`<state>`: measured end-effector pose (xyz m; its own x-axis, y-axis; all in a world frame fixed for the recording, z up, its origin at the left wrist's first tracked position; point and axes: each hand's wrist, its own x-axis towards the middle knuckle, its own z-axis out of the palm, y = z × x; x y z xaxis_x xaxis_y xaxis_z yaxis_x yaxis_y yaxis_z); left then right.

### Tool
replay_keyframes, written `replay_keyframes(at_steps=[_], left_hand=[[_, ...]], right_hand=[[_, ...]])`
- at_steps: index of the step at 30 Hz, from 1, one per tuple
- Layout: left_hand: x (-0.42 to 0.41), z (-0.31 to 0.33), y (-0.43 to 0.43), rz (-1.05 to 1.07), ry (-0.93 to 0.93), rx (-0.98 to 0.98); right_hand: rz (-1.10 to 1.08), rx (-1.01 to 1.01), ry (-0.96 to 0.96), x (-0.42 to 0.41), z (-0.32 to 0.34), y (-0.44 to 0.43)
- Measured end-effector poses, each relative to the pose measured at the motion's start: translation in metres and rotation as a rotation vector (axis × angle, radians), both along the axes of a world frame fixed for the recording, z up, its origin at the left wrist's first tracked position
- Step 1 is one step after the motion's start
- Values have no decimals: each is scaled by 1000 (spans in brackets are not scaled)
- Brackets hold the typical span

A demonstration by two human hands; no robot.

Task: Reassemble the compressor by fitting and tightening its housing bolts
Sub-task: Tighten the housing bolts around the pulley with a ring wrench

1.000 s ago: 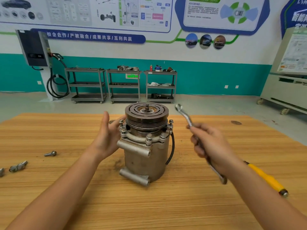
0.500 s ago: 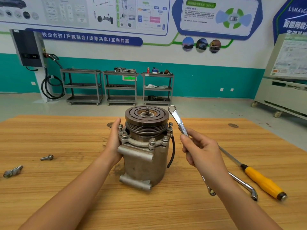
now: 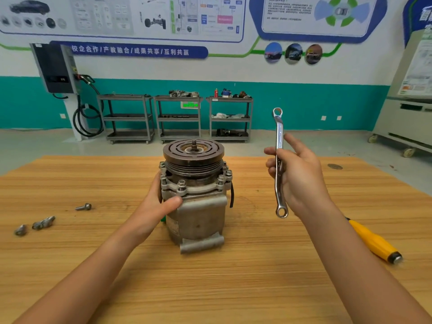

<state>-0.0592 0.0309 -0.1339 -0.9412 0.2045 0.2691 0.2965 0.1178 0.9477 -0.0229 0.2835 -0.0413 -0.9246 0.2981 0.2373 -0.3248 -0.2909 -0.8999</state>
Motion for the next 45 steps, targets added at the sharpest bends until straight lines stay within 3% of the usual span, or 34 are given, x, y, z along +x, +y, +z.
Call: replay_keyframes(at_steps=[8, 17, 23, 28, 31, 33, 37, 40, 42, 45], left_hand=[[9, -1, 2, -1, -40, -155], [13, -16, 26, 166, 119, -24], [12, -15, 67, 380, 193, -50], [19, -2, 89, 525, 128, -141], [51, 2, 83, 562, 337, -64], [73, 11, 82, 468, 452, 2], [86, 31, 96, 105, 298, 64], [85, 36, 97, 129, 256, 201], [81, 34, 90, 146, 225, 252], [72, 33, 75, 160, 93, 325]], right_hand=[[249, -355, -77, -2, 1, 0], [657, -646, -68, -4, -5, -5], [652, -775, 15, -9, -6, -6], [457, -832, 97, -4, -1, -7], [374, -871, 155, 2, 2, -9], [355, -876, 160, 6, 4, -13], [367, -893, 143, 12, 5, -30], [385, -828, 83, 13, -3, -40], [350, -652, 21, 12, -11, -41], [184, -210, -54, 10, -17, -32]])
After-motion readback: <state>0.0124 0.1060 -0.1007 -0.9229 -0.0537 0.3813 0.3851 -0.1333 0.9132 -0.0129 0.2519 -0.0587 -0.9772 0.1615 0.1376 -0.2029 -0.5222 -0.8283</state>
